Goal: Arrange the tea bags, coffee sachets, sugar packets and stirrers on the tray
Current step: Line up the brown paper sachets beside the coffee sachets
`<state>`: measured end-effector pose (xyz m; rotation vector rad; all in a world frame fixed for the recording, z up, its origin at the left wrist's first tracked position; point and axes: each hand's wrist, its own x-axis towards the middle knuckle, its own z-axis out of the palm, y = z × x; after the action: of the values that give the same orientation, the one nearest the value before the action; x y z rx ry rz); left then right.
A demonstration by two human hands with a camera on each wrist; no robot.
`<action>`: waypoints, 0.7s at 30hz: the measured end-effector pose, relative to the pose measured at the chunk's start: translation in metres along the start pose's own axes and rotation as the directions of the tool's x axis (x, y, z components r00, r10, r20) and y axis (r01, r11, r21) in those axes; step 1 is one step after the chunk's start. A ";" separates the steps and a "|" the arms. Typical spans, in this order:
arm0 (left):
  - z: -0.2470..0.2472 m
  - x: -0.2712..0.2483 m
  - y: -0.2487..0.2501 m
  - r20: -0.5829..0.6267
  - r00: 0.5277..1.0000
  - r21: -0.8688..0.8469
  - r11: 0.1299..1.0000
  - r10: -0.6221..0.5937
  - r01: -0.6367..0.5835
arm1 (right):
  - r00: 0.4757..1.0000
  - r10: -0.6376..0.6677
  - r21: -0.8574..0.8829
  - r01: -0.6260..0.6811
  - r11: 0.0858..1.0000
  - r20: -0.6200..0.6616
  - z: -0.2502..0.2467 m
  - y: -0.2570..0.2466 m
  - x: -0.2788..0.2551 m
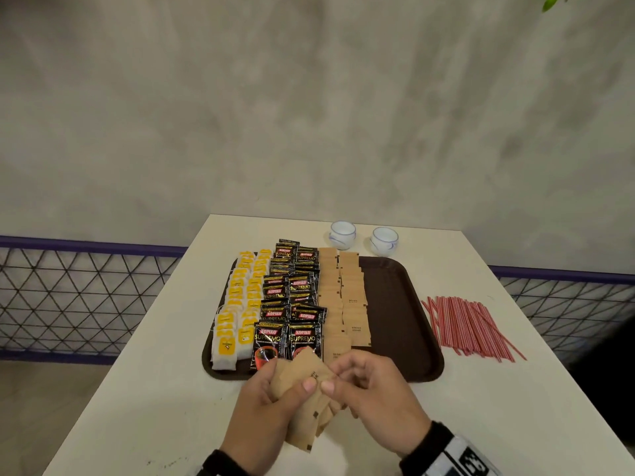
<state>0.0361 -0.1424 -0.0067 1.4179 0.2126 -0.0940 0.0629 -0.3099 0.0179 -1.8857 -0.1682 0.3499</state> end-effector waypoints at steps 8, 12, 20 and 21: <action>-0.006 -0.010 -0.004 -0.017 1.000 0.106 0.994 0.019 -0.017 | 0.971 0.190 0.395 -0.118 0.911 -0.147 -0.042 0.001 0.009; -0.015 -0.011 -0.004 -0.103 0.995 0.154 0.988 0.001 0.015 | 0.848 0.376 0.345 -0.249 0.905 -0.374 -0.077 0.019 0.047; -0.022 -0.007 -0.005 -0.170 0.985 0.181 0.983 -0.005 0.036 | 0.737 0.493 0.104 -0.507 0.856 -0.463 -0.059 0.070 0.114; -0.024 -0.007 -0.005 -0.181 0.983 0.183 0.982 -0.003 0.036 | 0.738 0.477 0.080 -0.505 0.860 -0.477 -0.057 0.074 0.120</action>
<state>0.0264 -0.1197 -0.0137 1.6124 0.3753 -0.0012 0.1904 -0.3522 -0.0532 -1.9943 0.6870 0.2141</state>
